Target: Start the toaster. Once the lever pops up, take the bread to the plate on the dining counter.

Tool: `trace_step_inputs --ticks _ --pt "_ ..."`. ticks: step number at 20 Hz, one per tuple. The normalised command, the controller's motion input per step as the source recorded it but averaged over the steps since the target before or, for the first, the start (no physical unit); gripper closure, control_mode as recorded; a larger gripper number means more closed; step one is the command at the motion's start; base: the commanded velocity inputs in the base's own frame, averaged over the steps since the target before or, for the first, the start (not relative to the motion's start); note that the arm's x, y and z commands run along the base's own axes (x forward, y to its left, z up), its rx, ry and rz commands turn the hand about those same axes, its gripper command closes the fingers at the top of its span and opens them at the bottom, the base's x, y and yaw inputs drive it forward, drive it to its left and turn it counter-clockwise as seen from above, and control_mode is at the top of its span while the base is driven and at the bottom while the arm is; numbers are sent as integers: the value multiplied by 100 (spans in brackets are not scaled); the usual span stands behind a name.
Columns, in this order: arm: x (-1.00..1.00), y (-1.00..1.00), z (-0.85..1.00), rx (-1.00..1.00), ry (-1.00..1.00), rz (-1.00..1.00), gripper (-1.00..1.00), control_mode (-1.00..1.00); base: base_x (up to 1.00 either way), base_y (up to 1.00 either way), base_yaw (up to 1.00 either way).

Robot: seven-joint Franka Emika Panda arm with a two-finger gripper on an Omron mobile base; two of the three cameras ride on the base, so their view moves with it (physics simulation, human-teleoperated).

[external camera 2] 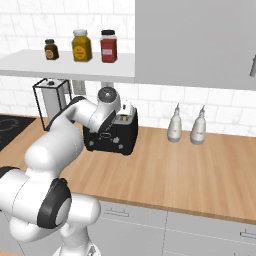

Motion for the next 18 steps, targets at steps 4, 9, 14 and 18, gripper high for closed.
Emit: trace_step_inputs --ticks 4,9,14,18 --pt "0 0 0 0 0 0 -100 -100 0 0 0" --pt "0 0 0 0 0 0 -100 -100 0 0 0" --pt "0 0 0 0 0 0 -100 -100 0 0 0" --pt "0 0 0 0 0 0 -100 -100 0 0 0"
